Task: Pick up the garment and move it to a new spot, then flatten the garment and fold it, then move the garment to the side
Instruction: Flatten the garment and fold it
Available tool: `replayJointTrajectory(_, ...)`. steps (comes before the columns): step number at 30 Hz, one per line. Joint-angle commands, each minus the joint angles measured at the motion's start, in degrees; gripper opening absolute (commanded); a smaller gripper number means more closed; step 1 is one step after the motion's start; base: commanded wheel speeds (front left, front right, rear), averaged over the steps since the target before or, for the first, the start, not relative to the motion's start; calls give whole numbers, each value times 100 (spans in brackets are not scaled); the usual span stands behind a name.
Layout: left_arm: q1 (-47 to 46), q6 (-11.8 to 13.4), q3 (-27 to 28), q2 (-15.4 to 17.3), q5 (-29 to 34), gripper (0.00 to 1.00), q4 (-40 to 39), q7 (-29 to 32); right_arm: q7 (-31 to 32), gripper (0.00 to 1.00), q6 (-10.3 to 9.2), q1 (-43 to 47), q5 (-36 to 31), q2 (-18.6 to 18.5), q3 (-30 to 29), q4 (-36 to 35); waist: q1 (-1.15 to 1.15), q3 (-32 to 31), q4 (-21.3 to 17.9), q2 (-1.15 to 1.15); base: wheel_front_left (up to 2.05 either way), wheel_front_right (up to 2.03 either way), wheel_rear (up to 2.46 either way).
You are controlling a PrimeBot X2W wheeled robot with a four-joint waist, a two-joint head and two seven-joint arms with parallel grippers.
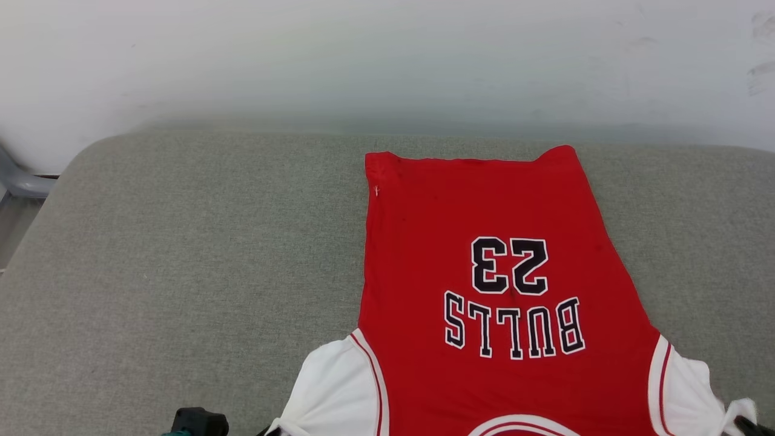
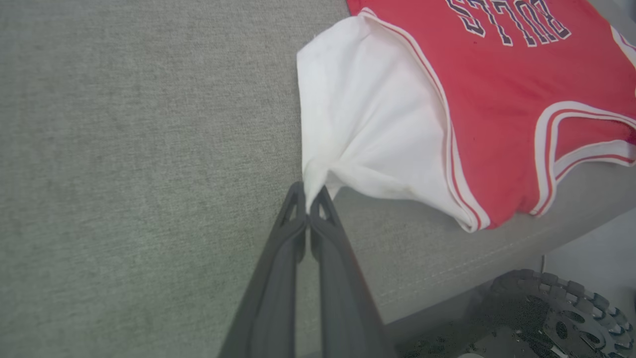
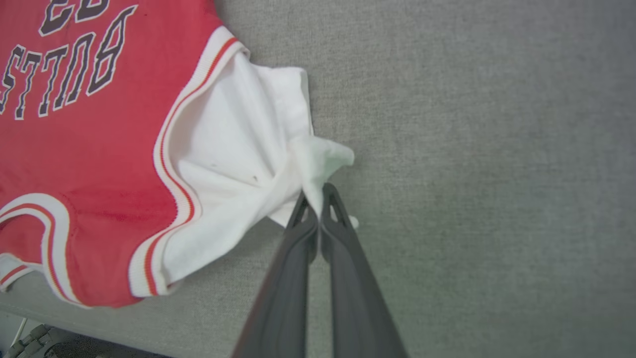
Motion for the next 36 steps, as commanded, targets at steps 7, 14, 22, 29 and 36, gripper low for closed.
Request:
replayJointTrajectory(7,-229,78,26,65,-54,0,-488,225,444,100,-9,-209,-217,-443,-448,-600,0,219,134,0,0,0,0)
replayJointTrajectory(14,-382,151,-59,144,-50,0,-1133,627,1577,100,-8,-642,-334,-540,-1228,-1908,0,733,310,0,0,0,0)
replayJointTrajectory(22,-771,92,-285,233,215,0,-1627,1040,3219,100,-8,-2059,-651,-168,-1219,-2558,0,1536,683,0,0,0,0)
replayJointTrajectory(29,-1174,-13,-441,99,381,0,-1858,1181,4728,100,-8,-3935,-1280,234,-1185,-1915,0,2269,1165,0,0,0,0)
replayJointTrajectory(36,-1557,-124,-601,-107,507,0,-1991,1178,5393,100,-8,-5609,-2381,311,-1261,-742,0,2892,1733,0,0,0,0)
